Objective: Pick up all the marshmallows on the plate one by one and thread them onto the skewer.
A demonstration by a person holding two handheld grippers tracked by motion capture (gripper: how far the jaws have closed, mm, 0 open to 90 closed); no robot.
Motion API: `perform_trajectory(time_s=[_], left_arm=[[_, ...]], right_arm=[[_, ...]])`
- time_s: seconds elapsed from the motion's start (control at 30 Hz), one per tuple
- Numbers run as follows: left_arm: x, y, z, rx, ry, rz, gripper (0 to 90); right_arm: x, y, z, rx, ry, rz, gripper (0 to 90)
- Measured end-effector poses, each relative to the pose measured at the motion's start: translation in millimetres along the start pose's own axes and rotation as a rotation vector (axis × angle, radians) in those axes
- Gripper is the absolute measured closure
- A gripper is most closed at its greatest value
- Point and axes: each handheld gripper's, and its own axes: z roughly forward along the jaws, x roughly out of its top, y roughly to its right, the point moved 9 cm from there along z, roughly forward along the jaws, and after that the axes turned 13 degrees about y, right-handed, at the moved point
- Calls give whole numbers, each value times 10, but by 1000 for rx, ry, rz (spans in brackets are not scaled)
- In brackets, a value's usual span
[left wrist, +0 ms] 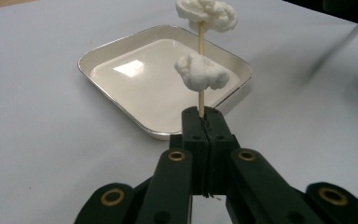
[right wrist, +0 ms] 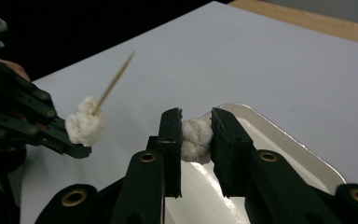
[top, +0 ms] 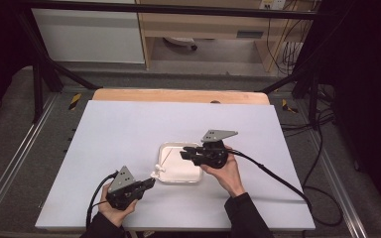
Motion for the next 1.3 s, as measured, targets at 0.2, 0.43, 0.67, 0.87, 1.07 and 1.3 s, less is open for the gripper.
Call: perform_trajectory(time_s=[0.2,0.43,0.67,0.87,1.07,1.3], left_arm=[[7,35,6,-14,3,14,888],[17,70,11,-26,11,28,888],[30,110,17,-36,19,43,889],[31,143,27,-46,21,54,889],[32,148,28,-48,22,57,889],[29,161,33,-55,20,60,888]], right_arm=[[212,-61,-162,34,64,22,744],[392,-99,-250,77,135,72,747],[441,-136,-248,116,151,115,749],[405,-190,-192,152,145,142,750],[382,-221,-173,177,139,159,752],[367,-235,-165,189,133,166,753]])
